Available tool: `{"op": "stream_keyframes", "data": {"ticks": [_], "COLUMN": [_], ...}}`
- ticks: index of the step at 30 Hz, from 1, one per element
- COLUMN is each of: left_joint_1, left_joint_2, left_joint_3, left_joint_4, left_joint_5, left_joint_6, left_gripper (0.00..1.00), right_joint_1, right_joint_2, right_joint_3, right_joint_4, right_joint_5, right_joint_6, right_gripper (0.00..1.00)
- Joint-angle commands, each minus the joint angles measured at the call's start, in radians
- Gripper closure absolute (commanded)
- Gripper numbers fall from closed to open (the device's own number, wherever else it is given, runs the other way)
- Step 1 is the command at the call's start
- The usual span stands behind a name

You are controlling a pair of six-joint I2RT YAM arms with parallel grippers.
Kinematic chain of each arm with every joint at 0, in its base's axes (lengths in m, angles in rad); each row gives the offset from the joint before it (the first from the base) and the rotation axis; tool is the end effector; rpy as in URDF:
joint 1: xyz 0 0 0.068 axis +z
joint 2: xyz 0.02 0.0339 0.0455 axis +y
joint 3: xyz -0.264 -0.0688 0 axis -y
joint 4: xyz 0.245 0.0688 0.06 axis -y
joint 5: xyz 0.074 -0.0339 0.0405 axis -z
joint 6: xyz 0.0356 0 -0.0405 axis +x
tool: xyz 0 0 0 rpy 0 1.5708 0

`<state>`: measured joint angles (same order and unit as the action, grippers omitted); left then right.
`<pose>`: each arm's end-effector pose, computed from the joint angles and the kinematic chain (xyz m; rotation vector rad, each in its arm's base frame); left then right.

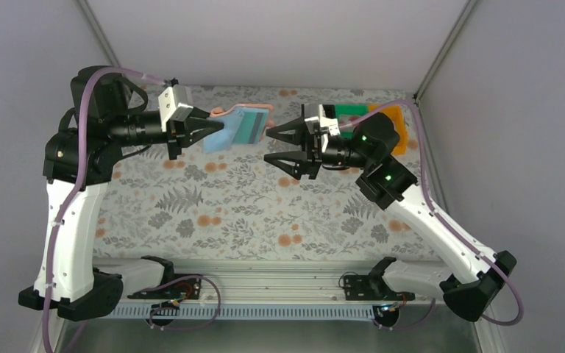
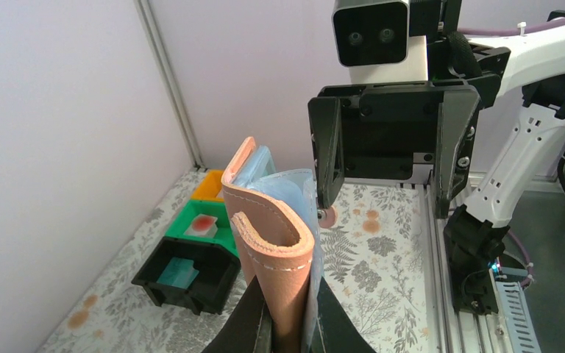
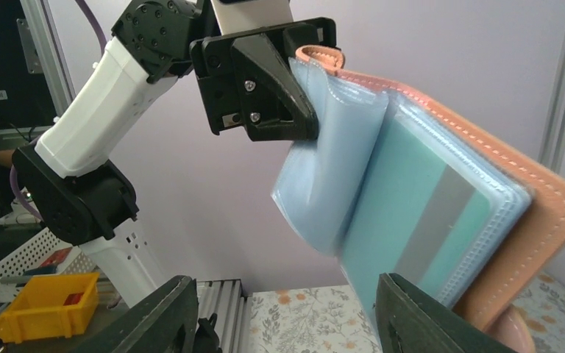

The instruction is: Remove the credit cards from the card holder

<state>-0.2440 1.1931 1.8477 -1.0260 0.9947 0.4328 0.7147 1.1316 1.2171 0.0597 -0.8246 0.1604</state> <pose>0.1553 -0.0694 0.5218 1.1809 1.4198 -0.8241 0.1671 0.1796 0.4474 -1.0936 1.1844 1.2750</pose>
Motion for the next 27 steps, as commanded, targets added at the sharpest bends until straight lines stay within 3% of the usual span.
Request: {"op": "stream_keyframes", "data": {"ticks": [1, 9, 16, 27], "left_joint_1": [0.006, 0.008, 0.008, 0.010], "left_joint_2": [-0.006, -0.010, -0.009, -0.014], "left_joint_3": [0.025, 0.024, 0.025, 0.024], "left_joint_4": [0.016, 0.010, 0.008, 0.002], "left_joint_5": [0.017, 0.022, 0.030, 0.038], "left_joint_6": [-0.004, 0.003, 0.004, 0.012], "left_gripper": [0.97, 0.98, 0.98, 0.98], "right_joint_1": [0.024, 0.026, 0.025, 0.025], "right_joint_2": [0.030, 0.029, 0.008, 0.015], "right_joint_3": [0.040, 0.041, 0.020, 0.036], "right_joint_4": [0.022, 0.001, -0.039, -0.065], "right_joint_5": [-0.019, -0.007, 0.076, 0.085], "right_joint_6": [0.008, -0.011, -0.034, -0.041], "right_gripper": [0.39, 0.38, 0.25, 0.22]}}
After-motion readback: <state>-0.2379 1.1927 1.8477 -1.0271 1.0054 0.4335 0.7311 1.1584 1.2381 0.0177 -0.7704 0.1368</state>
